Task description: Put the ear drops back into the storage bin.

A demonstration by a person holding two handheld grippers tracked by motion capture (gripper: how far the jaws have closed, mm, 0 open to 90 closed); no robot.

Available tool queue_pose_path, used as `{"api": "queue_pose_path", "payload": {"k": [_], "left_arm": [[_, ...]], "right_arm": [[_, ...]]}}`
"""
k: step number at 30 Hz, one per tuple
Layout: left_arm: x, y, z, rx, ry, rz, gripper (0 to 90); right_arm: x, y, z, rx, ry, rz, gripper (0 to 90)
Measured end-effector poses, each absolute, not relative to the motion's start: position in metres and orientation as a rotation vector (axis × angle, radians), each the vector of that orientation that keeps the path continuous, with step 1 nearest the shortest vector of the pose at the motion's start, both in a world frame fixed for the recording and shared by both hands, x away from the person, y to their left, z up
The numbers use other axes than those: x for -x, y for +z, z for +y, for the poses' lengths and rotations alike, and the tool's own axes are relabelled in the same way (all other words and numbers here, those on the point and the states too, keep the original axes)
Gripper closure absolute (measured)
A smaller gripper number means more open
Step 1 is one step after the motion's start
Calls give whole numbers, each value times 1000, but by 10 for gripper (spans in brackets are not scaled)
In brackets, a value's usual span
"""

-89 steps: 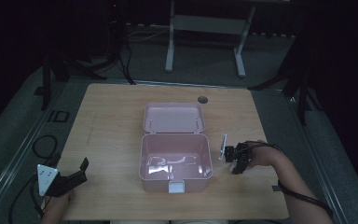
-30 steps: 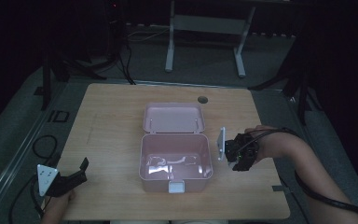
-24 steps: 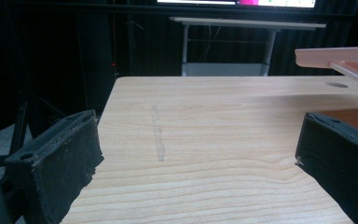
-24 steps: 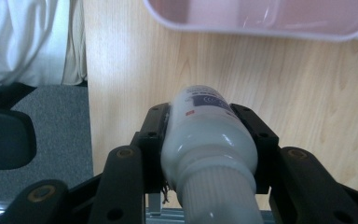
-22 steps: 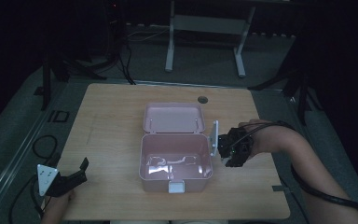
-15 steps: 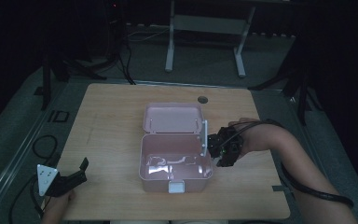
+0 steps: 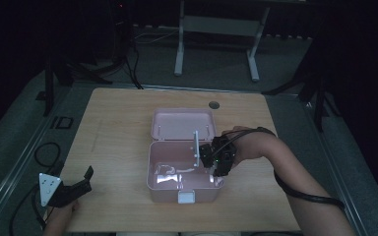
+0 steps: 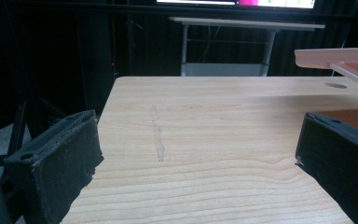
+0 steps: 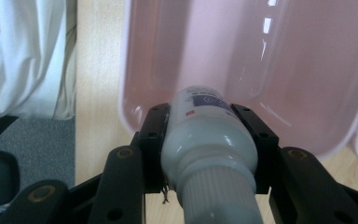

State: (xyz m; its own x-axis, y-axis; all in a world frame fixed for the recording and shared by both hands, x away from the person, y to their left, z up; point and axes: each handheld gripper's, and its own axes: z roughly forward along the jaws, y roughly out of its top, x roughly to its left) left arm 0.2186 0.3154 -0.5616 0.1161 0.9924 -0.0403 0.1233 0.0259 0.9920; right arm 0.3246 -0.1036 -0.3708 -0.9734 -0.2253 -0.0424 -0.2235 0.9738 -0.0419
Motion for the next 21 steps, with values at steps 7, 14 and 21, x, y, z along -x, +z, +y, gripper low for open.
{"api": "queue_pose_path", "payload": {"k": [7,14,21], "left_arm": [[-219,-562,316,-1327,1035,1223,4],[-218,-562,316,-1327,1034,1222,4],[-219,-562,316,-1328,1034,1222,4]], "right_arm": [[-333,-398,-91,349,-82,3090,597],[-343,-422,-86,315,-136,3090,596],[-351,-444,-84,306,-133,3113,597]]}}
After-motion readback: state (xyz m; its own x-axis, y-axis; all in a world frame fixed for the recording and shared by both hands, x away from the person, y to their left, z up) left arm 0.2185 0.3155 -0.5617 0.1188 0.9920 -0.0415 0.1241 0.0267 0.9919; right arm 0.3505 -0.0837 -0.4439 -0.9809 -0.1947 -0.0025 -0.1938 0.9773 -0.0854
